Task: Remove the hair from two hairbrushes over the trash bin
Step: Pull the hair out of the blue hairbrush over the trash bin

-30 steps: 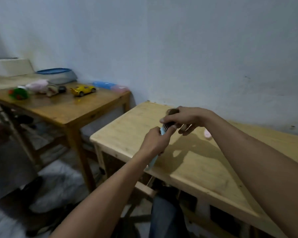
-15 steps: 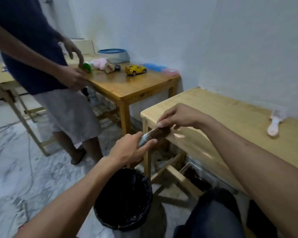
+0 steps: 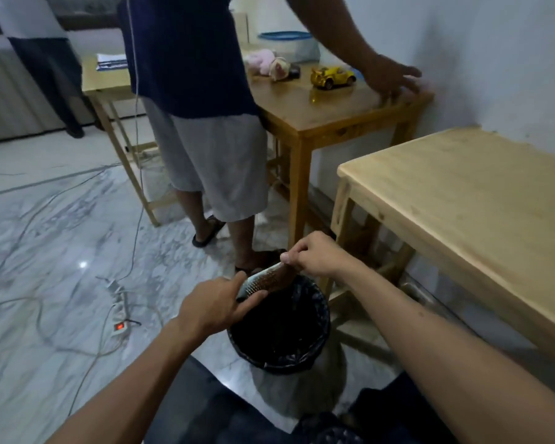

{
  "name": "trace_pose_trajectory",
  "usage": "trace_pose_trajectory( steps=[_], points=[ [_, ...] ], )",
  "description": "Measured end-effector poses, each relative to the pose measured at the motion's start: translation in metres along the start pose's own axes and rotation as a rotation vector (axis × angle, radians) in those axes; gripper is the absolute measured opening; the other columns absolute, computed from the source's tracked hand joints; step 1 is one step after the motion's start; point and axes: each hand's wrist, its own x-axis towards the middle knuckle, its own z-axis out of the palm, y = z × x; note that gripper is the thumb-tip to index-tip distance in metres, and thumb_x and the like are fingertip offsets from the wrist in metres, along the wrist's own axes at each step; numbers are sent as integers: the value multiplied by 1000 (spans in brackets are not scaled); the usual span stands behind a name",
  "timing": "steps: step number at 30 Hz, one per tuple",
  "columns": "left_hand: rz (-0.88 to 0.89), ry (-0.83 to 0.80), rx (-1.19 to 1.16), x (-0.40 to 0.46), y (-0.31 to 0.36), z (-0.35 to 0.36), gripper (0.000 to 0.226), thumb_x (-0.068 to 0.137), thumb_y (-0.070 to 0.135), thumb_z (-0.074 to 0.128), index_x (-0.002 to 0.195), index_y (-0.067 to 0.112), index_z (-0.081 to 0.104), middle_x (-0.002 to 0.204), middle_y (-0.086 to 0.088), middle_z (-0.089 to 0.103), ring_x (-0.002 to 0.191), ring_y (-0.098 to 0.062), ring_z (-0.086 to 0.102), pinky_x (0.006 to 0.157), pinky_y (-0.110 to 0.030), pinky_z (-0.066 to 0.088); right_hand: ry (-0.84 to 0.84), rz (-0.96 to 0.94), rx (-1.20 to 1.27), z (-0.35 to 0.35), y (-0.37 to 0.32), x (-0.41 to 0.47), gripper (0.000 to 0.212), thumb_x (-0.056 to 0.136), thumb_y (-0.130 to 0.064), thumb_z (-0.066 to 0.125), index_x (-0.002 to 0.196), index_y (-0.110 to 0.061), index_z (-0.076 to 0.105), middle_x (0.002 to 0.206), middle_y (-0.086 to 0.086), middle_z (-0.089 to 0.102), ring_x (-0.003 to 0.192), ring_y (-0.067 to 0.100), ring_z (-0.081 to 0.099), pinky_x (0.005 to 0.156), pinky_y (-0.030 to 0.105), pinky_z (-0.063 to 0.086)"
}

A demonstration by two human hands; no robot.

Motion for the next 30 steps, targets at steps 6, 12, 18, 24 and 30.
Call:
trace_pose_trajectory(
  steps=[6,12,18,24,30],
  points=[
    [-108,-23,-148,-16,-9,44,71,81,85,19,95,21,47,65,-4,61,58,-27,61,52,-39,46,117,294,225,30,25,16,30,96,-36,69,92,-6,72,89,7,70,69,16,64,63,28,50],
    [-245,-52,-285,4,-8,51,56,89,79,36,87,24,47,67,-1,59,57,-18,60,51,-36,48,300,301,392,22,35,19,28,102,-36,60,90,-14,73,78,3,66,70,16,62,75,37,58],
    [-353,-28,-314,20,11,55,50,93,70,44,92,20,52,71,-1,60,63,-20,60,50,-32,42,123,355,468,42,34,19,52,86,-69,65,93,-18,72,91,0,74,76,15,70,64,29,63],
    [-539,-79,-505,19,2,65,56,93,72,43,72,20,48,67,-2,59,63,-21,61,51,-32,39,138,282,405,55,39,28,25,96,-28,72,76,-13,71,66,-1,66,56,9,59,53,22,49],
    [-925,-58,-670,-15,-49,74,66,91,73,47,82,7,52,76,-13,61,52,-27,59,47,-30,43,230,335,421,15,56,29,25,95,-26,73,79,-8,73,66,4,66,60,16,59,60,29,50]
  ],
)
